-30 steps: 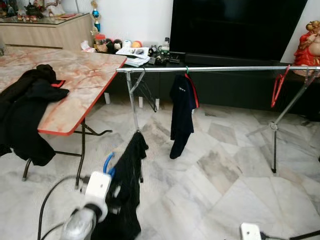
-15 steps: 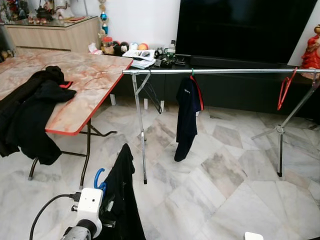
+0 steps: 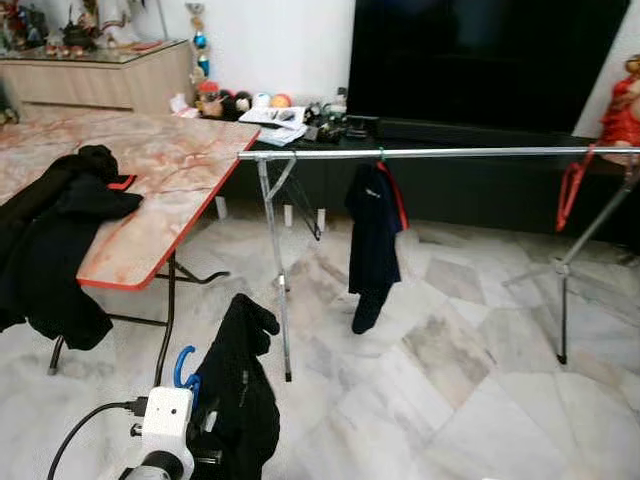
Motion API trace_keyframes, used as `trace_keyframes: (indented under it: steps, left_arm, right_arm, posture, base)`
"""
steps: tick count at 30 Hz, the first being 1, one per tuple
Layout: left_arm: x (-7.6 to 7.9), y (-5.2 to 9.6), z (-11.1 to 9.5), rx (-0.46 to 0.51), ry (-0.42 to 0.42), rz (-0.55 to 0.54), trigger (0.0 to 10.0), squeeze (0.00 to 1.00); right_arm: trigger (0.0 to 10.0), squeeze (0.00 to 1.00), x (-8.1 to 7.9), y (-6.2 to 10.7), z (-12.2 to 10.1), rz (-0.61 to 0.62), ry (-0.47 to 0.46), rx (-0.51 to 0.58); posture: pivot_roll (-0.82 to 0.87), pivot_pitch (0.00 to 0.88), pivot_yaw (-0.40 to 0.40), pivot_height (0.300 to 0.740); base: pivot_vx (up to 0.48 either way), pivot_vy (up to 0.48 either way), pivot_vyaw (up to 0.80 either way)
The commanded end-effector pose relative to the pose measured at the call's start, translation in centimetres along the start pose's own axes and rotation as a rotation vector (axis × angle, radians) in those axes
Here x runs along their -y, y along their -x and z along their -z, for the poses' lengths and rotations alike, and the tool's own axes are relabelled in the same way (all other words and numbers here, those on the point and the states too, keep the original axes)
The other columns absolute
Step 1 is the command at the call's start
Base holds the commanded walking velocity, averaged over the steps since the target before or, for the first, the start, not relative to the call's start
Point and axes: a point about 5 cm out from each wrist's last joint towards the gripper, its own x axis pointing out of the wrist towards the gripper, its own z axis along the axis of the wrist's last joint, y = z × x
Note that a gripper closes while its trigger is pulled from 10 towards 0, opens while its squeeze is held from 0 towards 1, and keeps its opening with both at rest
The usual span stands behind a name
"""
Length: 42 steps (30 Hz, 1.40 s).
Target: Hang hanger
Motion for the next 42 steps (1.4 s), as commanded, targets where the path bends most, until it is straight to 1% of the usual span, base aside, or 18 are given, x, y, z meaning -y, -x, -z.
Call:
trace_keyframes:
  steps: [1, 6, 10, 23, 25, 29, 31, 40, 42]
  left_arm:
    - [-0.2, -0.1, -0.6, 0.036, -0.002, -0.005, 10.0, 0.0]
    - [0.0, -0.4, -0.6, 0.028, -0.003, 0.01, 10.0, 0.0]
    - [0.2, -0.4, -0.4, 0.026, -0.006, 0.016, 10.0, 0.0]
    - [0.8, -0.7, -0.4, 0.027, -0.007, 0.024, 10.0, 0.0]
    - [1.1, -0.8, -0.5, 0.03, -0.013, 0.031, 10.0, 0.0]
    - [1.0, -0.9, -0.4, 0.031, -0.013, 0.021, 10.0, 0.0]
    - [0.9, -0.9, -0.2, 0.024, -0.029, 0.004, 10.0, 0.0]
    - [1.6, -1.2, -0.5, 0.036, -0.035, 0.018, 10.0, 0.0]
    - [1.7, -1.3, -0.7, 0.036, -0.05, 0.026, 10.0, 0.0]
  right_arm:
    - [10.0, 0.0, 0.1, 0.0, 0.3, 0.004, 0.007, -0.019]
    - [10.0, 0.0, 0.3, 0.1, 0.3, -0.011, 0.02, -0.016]
    - [10.0, 0.0, -0.1, 0.1, 0.9, -0.019, 0.025, -0.02]
    - [10.0, 0.0, 0.1, 0.2, 0.9, -0.03, 0.046, -0.022]
    - [10.0, 0.0, 0.2, 0.2, 0.9, -0.039, 0.06, -0.027]
    - [10.0, 0.0, 0.4, 0.2, 0.8, -0.045, 0.067, -0.028]
    - [10.0, 0.0, 0.6, 0.2, 0.8, -0.039, 0.063, -0.026]
    - [10.0, 0.0, 1.3, 0.3, 0.9, -0.02, 0.052, -0.034]
    - [10.0, 0.0, 1.4, 0.3, 1.0, -0.016, 0.048, -0.038]
  posture:
    - [0.08, 0.0, 0.004, 0.74]
    - [0.08, 0.0, 0.005, 0.74]
    - [0.08, 0.0, 0.005, 0.74]
    - [0.08, 0.0, -0.009, 0.74]
    - [0.09, 0.0, -0.014, 0.74]
    - [0.09, 0.0, -0.017, 0.74]
    - [0.09, 0.0, -0.023, 0.74]
    - [0.1, 0.0, -0.021, 0.74]
    - [0.09, 0.0, -0.016, 0.74]
  base:
    - [0.469, 0.0, 0.0]
    - [0.467, 0.0, 0.0]
    - [0.469, 0.0, 0.0]
    - [0.452, 0.0, 0.0]
    - [0.0, 0.0, 0.0]
    - [0.0, 0.0, 0.0]
    - [0.0, -0.139, 0.0]
    - [0.0, -0.48, 0.0]
    - [0.0, -0.48, 0.0]
